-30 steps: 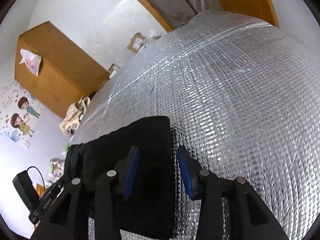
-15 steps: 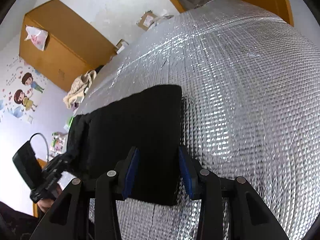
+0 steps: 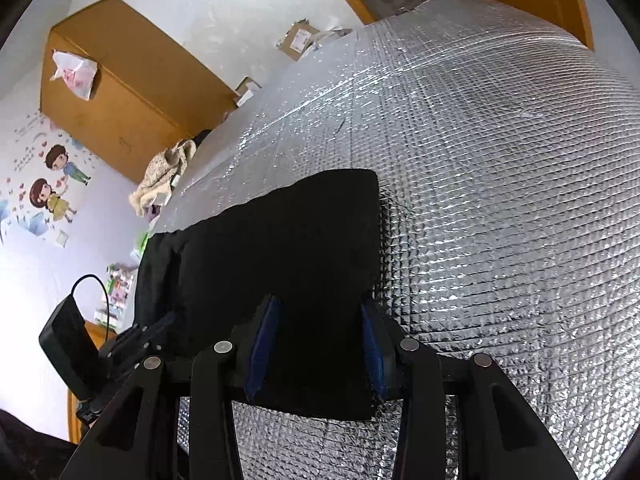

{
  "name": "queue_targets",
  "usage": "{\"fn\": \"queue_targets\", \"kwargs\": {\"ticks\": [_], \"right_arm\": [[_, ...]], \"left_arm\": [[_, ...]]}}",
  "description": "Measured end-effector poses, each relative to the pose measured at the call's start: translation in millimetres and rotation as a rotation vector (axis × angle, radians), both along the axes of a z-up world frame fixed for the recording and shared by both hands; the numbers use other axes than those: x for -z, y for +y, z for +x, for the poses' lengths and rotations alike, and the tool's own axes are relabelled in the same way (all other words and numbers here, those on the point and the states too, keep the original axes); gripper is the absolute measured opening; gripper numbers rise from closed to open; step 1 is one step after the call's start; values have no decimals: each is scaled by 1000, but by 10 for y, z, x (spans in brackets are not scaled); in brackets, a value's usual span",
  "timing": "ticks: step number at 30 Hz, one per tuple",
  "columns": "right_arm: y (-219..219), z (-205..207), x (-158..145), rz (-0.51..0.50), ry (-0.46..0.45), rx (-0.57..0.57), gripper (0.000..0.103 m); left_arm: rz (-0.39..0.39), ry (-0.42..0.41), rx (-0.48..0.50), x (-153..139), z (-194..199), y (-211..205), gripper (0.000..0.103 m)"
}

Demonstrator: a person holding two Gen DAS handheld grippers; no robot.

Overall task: Fold clothes
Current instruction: 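Grasp the black sweatshirt edge with the right gripper, then lift the grasped sweatshirt half and fold it over the other half with the right gripper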

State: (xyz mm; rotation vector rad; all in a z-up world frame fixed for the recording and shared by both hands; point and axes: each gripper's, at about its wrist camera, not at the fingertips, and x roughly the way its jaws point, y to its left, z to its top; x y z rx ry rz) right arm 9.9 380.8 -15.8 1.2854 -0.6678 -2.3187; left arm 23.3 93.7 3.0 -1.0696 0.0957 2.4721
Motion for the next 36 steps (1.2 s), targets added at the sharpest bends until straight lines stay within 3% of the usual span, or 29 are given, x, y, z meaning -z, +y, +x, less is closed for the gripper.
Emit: {"fn": "queue_targets", "kwargs": {"ticks": [8,13,19,26,36], "right_arm": [[-36,100,-30,-16,-34,-64,42],[1,41,8,-34,-51,4,22],[2,53,-37,-49,-38,28,13],[-10,72,-307,-148,53,59,12],[-392,-6,-912,-221,217,-49,11]], "left_arm": [[10,7,-1,6,-3,-24,8],[14,7,1,9,-8,-23,8],[17,5,-2,-8,5,-26,8],[42,69,-63,-242,87,-201,8],[57,97,-207,-356,147,-588,8]]}}
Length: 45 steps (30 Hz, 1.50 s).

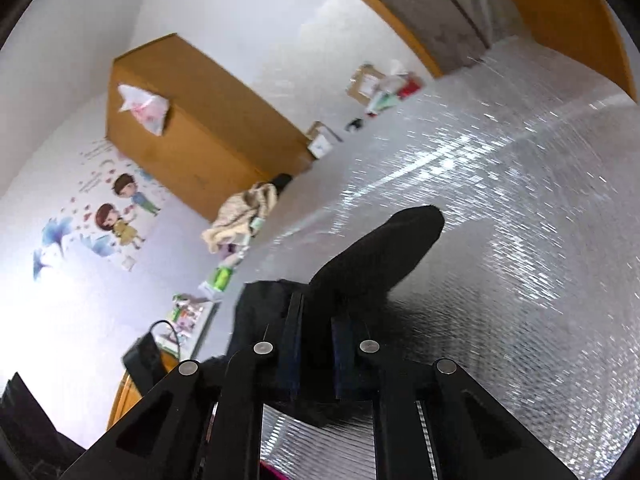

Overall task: Fold clothes
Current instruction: 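Lift the grasped sweatshirt half and fold it over the other half with the right gripper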

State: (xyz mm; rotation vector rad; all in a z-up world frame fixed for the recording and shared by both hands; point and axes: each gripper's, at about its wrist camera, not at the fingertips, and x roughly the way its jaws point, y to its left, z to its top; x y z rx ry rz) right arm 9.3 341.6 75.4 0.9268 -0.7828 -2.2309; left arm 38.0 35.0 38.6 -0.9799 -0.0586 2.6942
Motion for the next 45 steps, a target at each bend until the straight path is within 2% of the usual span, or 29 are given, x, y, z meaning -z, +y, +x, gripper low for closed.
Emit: {"fn": "queue_targets", "kwargs": {"ticks": [13,24,29,36,41,42,43,45], "right_arm": [[-785,-133,-583,53,160,-168,11],[-1840,-319,-869,92,237,-374,11],[-2375,-522,-722,126,198,-457,11],[-3071,-754,-184,186,82,-576,12],[-3371,-802,212,228,-9,-657,20],[-3397,-803,265,228,-22,-666,28],[-3379,-791,263,213,-19,-668,32],[-3280,-752,194,174,5,-662,32]], "left_arm": [[15,6,-144,-19,125,-515,8],[39,7,-247,-2,258,-1003,8],[43,19,-293,-25,338,-1182,8],[41,16,-363,-78,408,-1430,8],[52,29,-377,-126,429,-1517,8],[57,36,-378,-142,430,-1531,8],[64,44,-380,-159,434,-1547,8],[86,62,-382,-199,423,-1591,8]]}}
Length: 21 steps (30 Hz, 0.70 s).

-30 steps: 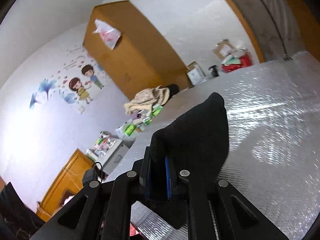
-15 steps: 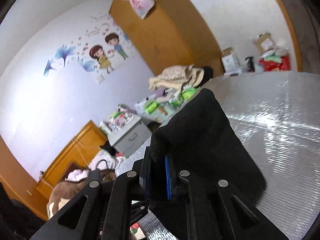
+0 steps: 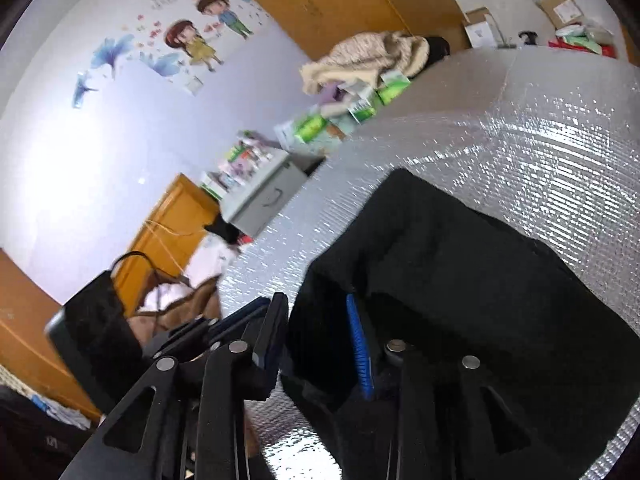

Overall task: Fold clothes
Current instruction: 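Lift the grasped sweatshirt half and fold it over the other half with the right gripper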

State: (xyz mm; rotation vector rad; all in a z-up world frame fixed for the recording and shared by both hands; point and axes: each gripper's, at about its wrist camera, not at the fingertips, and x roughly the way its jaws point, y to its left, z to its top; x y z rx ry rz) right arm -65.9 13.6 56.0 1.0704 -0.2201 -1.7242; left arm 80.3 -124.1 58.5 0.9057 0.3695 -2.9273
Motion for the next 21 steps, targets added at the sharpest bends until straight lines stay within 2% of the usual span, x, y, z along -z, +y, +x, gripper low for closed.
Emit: {"fn": "queue_targets", "kwargs": {"ticks": [6,8,9,10,12,18,21], "right_arm": [[456,62,-129,-63,27,73,34],[619,68,-76,-58,14,109,34],[674,71,-49,-57,6,121,34],[729,75,-15,-58,-4,135,34],[835,80,53,-62,-26,161,34],[1045,116,84,-84,-31,202,34],[1100,114,85,-89,-32,213,34]], "left_arm": [[92,54,32,-119,-12,-39,8],[143,73,70,-186,4,-1,11],[151,85,88,-219,10,31,16],[144,94,106,-242,5,76,23],[110,86,131,-238,-49,166,32],[25,20,145,-93,-176,385,35],[-9,-25,118,9,-240,392,35]]}}
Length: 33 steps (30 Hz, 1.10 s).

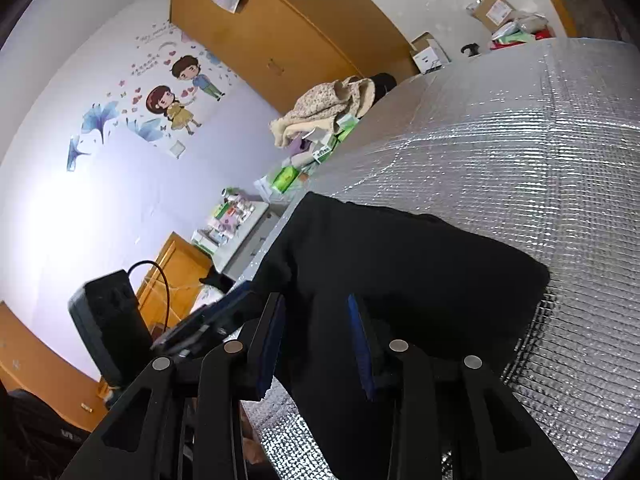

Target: Fold clothes

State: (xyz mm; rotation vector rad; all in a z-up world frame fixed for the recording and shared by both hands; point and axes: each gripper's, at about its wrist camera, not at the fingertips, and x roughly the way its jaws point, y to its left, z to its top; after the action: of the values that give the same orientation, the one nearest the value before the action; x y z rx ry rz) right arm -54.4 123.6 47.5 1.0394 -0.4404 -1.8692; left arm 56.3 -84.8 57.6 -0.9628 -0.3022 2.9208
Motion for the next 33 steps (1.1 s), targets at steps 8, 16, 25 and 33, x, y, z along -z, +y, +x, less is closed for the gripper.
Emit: {"fn": "queue_targets", "kwargs": {"ticks": [8,16,25,33], "right_arm": [[58,-20,65,-1,-25,15,34],[147,0,61,-4,-23,44,34],[137,35,23,103,62,119,34],[174,46,6,204,157,201,34]], "left_arm": [[103,-77,-58,177,-37,-231,34],[365,2,-39,176,173,-623,12],[296,-128,-78,553,100,-635,13],[241,-47,-136,282,232,-668,14]]}}
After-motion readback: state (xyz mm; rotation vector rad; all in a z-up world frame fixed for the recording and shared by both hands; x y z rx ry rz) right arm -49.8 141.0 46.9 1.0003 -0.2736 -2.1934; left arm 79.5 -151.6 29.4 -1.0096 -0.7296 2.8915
